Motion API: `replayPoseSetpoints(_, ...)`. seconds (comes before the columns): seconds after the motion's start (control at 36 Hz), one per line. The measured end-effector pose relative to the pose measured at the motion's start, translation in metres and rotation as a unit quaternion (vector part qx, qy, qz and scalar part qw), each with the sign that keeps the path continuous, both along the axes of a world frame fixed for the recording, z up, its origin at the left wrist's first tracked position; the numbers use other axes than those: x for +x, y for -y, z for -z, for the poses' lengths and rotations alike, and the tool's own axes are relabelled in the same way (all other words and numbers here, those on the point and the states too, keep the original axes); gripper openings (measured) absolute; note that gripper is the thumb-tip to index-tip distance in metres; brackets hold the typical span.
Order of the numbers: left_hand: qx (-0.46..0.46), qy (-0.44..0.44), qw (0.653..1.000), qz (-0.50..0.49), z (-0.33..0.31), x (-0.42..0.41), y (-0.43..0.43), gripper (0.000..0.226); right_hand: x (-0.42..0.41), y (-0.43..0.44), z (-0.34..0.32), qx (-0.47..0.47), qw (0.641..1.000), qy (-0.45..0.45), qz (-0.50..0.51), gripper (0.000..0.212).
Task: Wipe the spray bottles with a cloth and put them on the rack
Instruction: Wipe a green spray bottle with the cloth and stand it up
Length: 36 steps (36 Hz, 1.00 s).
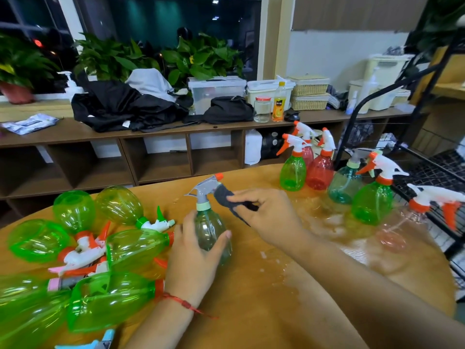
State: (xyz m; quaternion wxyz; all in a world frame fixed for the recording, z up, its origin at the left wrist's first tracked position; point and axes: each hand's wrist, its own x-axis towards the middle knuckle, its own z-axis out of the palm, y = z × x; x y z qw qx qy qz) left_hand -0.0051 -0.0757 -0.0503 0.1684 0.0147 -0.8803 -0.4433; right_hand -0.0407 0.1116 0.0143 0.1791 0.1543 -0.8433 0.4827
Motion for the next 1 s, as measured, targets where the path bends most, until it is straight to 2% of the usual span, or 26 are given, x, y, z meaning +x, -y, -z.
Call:
replayPoseSetpoints(0.08, 0.011, 0.004, 1.000, 0.006, -0.001, -0.001, 0.003, 0.094, 0.010, -0.022, -0.009, 0.022, 0.996, 0.091, -0.006, 0.022)
replayPoseSetpoints(0.25, -0.033, -0.027, 0.998, 0.040, -0.017, 0.008, -0.009, 0.083, 0.046, -0.052, -0.029, -0.205, 0.969, 0.135, 0.010, 0.024)
replayPoseSetpoints(0.36, -0.075, -0.047, 0.991, 0.097, -0.035, 0.025, -0.036, 0.084, 0.075, -0.072, -0.040, -0.266, 0.954, 0.140, 0.012, 0.038)
replayPoseSetpoints(0.47, -0.114, -0.070, 0.978, 0.163, -0.048, 0.044, -0.067, 0.082, 0.109, -0.096, -0.040, -0.267, 0.958, 0.097, 0.035, 0.043)
replayPoseSetpoints(0.53, -0.124, -0.083, 0.968, 0.200, -0.051, 0.051, -0.086, 0.080, 0.126, -0.111, -0.038, -0.242, 0.967, 0.065, 0.055, 0.033)
replayPoseSetpoints(0.61, -0.144, -0.095, 0.958, 0.231, -0.055, 0.056, -0.117, 0.079, 0.151, -0.136, -0.042, -0.232, 0.970, 0.037, 0.069, 0.005)
replayPoseSetpoints(0.69, -0.162, -0.101, 0.949, 0.252, -0.062, 0.057, -0.150, 0.079, 0.169, -0.158, -0.047, -0.235, 0.968, 0.022, 0.088, 0.026)
replayPoseSetpoints(0.75, -0.163, -0.090, 0.947, 0.262, -0.069, 0.051, -0.172, 0.080, 0.171, -0.171, -0.048, -0.225, 0.968, 0.003, 0.111, 0.024)
replayPoseSetpoints(0.83, -0.152, -0.075, 0.949, 0.264, -0.076, 0.028, -0.199, 0.080, 0.151, -0.190, -0.041, -0.184, 0.969, -0.024, 0.162, 0.003)
replayPoseSetpoints(0.92, -0.132, -0.062, 0.953, 0.266, -0.081, -0.005, -0.219, 0.081, 0.118, -0.205, -0.036, -0.156, 0.971, -0.028, 0.176, 0.003)
replayPoseSetpoints(1.0, -0.119, -0.057, 0.955, 0.264, -0.084, -0.044, -0.236, 0.080, 0.079, -0.215, -0.037, -0.120, 0.973, -0.044, 0.193, 0.017)
